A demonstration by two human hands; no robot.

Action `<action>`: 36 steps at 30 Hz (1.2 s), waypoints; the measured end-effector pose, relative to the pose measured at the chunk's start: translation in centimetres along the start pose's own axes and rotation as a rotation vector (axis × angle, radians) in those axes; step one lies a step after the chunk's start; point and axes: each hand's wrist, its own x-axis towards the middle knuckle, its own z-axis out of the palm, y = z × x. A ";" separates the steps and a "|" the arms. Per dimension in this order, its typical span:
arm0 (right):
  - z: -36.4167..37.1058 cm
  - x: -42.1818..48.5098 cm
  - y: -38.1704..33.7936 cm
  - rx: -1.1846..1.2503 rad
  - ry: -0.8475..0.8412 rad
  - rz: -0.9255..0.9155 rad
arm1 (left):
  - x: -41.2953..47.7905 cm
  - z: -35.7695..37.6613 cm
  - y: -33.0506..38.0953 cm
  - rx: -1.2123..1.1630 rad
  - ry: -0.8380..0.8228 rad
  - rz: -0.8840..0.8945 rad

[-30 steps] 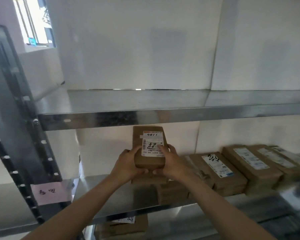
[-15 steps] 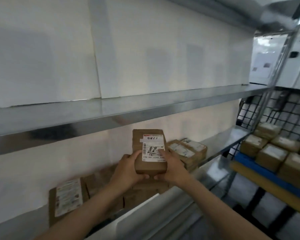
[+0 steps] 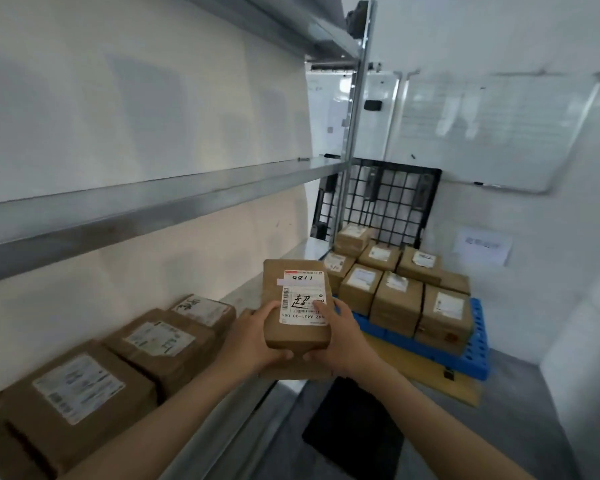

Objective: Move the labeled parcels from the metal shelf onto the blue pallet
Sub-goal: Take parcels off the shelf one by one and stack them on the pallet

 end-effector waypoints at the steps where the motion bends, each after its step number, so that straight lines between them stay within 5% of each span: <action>1: -0.9 0.5 1.4 0.002 0.018 0.030 | 1.6 1.0 0.8 0.000 -0.028 0.021; 17: -12.1 16.4 18.2 -0.037 0.292 0.348 | 31.3 13.2 8.5 -0.024 -0.333 0.363; 36: -20.9 38.5 34.9 -0.015 0.180 0.405 | 58.0 24.7 11.7 -0.011 -0.400 0.287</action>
